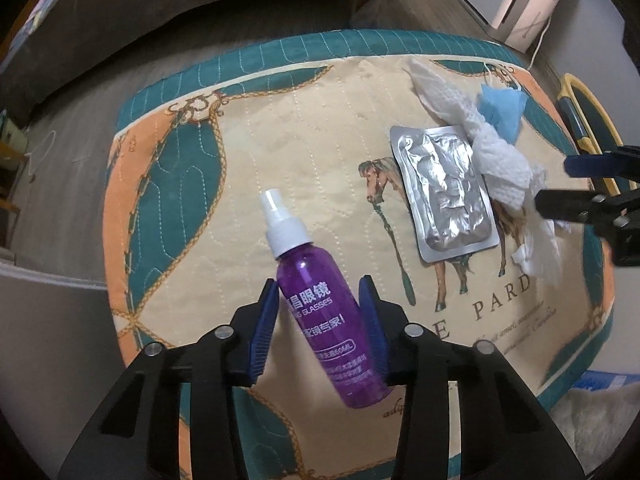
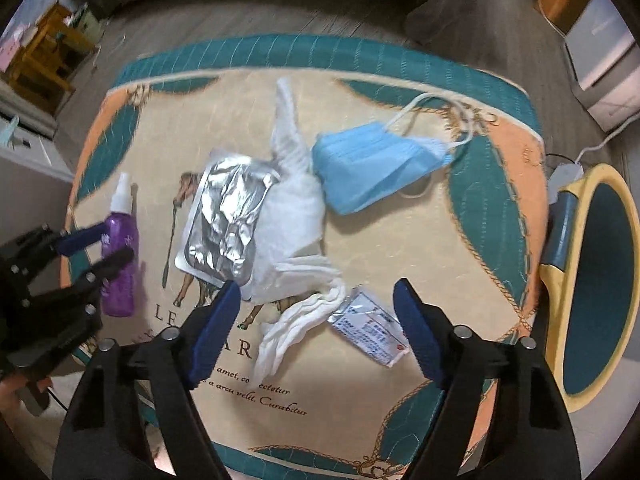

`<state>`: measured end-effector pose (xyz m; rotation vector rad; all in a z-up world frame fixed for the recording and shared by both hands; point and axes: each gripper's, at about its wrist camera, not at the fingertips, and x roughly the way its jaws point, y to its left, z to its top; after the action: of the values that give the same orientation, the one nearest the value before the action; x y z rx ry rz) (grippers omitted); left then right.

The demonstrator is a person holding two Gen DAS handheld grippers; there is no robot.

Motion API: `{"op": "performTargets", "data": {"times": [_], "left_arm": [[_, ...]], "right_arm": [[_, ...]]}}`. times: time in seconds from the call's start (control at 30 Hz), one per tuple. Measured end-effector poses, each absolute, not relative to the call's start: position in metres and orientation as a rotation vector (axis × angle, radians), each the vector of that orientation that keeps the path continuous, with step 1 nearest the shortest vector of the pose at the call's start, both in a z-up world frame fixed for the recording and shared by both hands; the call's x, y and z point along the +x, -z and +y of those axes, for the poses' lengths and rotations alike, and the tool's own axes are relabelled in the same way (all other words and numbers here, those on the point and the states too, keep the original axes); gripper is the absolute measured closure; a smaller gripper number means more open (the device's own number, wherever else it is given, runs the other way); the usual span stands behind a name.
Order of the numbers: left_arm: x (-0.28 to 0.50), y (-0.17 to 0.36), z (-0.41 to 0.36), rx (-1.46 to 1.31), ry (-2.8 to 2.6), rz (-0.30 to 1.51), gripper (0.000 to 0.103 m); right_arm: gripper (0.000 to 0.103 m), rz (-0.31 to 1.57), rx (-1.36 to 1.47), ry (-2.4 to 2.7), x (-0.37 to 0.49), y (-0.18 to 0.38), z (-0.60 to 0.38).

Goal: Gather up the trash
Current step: 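Grasp the purple spray bottle with the left tool while the right tool grasps the white tissue, then carry the spray bottle and tissue over the bin and open both tools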

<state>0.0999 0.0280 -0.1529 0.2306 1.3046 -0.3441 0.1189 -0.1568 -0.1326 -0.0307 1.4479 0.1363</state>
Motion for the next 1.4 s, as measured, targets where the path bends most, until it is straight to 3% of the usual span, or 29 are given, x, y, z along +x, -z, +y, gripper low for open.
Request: {"op": "performTargets", "data": {"times": [0.07,0.13,0.23,0.4,0.7,1.4], "left_arm": [[0.101,0.152,0.031,0.234,0.349,1.303,0.061],[0.102,0.151,0.031,0.244,0.355,1.300,0.061],[0.101,0.152,0.032,0.249,0.361,1.299,0.062],[0.097,0.146,0.035,0.241,0.356,1.288,0.066],[0.091,0.130,0.030,0.254,0.370,1.235,0.067],[0.087,0.031,0.003,0.312,0.436,0.883,0.070]], "right_arm": [[0.045,1.469,-0.065,-0.144,0.119,0.139,-0.150],[0.075,1.501,-0.072,-0.158,0.119,0.145,-0.147],[0.095,1.495,-0.053,-0.154,0.119,0.142,-0.149],[0.101,1.438,0.015,-0.168,0.117,0.121,-0.157],[0.101,1.399,0.000,-0.139,0.111,0.110,-0.164],[0.101,1.091,0.130,-0.062,0.112,0.015,-0.212]]}}
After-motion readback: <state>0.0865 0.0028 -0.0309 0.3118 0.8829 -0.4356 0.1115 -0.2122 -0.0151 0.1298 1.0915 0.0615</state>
